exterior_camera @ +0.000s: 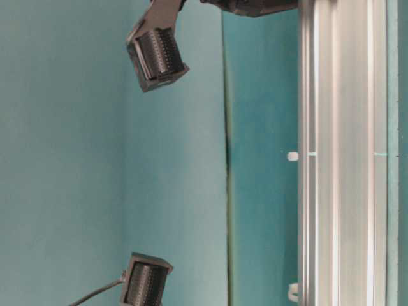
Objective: Lift the large metal rail with both hands.
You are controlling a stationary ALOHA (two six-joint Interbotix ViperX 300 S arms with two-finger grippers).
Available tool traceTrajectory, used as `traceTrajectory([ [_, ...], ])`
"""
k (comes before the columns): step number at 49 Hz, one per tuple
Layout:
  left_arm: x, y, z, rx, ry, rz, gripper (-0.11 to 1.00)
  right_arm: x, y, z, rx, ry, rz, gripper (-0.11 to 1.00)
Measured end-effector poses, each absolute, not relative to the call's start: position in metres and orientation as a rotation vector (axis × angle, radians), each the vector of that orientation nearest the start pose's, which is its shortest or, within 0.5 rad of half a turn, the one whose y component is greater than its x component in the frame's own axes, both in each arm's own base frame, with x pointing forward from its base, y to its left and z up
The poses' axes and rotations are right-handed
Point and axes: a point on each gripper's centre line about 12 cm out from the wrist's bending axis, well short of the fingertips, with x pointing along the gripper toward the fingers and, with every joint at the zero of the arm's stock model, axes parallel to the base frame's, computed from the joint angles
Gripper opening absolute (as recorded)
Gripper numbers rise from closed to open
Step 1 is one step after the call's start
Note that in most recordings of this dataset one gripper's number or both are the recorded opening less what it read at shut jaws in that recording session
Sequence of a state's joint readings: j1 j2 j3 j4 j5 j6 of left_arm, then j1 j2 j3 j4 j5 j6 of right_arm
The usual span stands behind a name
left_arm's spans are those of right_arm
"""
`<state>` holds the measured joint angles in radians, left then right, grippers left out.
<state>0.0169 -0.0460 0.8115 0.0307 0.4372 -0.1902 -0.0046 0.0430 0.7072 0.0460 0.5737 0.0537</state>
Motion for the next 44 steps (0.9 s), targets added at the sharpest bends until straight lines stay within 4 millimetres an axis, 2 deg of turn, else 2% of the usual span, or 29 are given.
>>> traceTrajectory([
  [2, 0.305, 0.007, 0.112, -0.145, 1.196, 0.124, 0.89, 0.321, 0.001, 0.105, 0.098, 1.326, -0.044, 0.94],
  [4, 0.305, 0.007, 0.111, -0.145, 1.198, 0.124, 0.92, 0.321, 0.002, 0.105, 0.097, 1.326, -0.043, 0.96],
  [17, 0.304, 0.006, 0.112, -0.144, 1.201, 0.123, 0.90, 0.321, 0.001, 0.105, 0.096, 1.326, -0.044, 0.96],
  [22, 0.303, 0.006, 0.118, -0.143, 1.192, 0.121, 0.90, 0.319, 0.001, 0.111, 0.095, 1.331, -0.043, 0.96],
  [31, 0.299, 0.006, 0.143, -0.143, 1.147, 0.118, 0.90, 0.318, 0.001, 0.143, 0.088, 1.280, -0.038, 0.96],
  [44, 0.282, 0.006, 0.189, -0.147, 1.049, 0.114, 0.90, 0.312, 0.000, 0.193, 0.083, 1.141, -0.033, 0.96],
])
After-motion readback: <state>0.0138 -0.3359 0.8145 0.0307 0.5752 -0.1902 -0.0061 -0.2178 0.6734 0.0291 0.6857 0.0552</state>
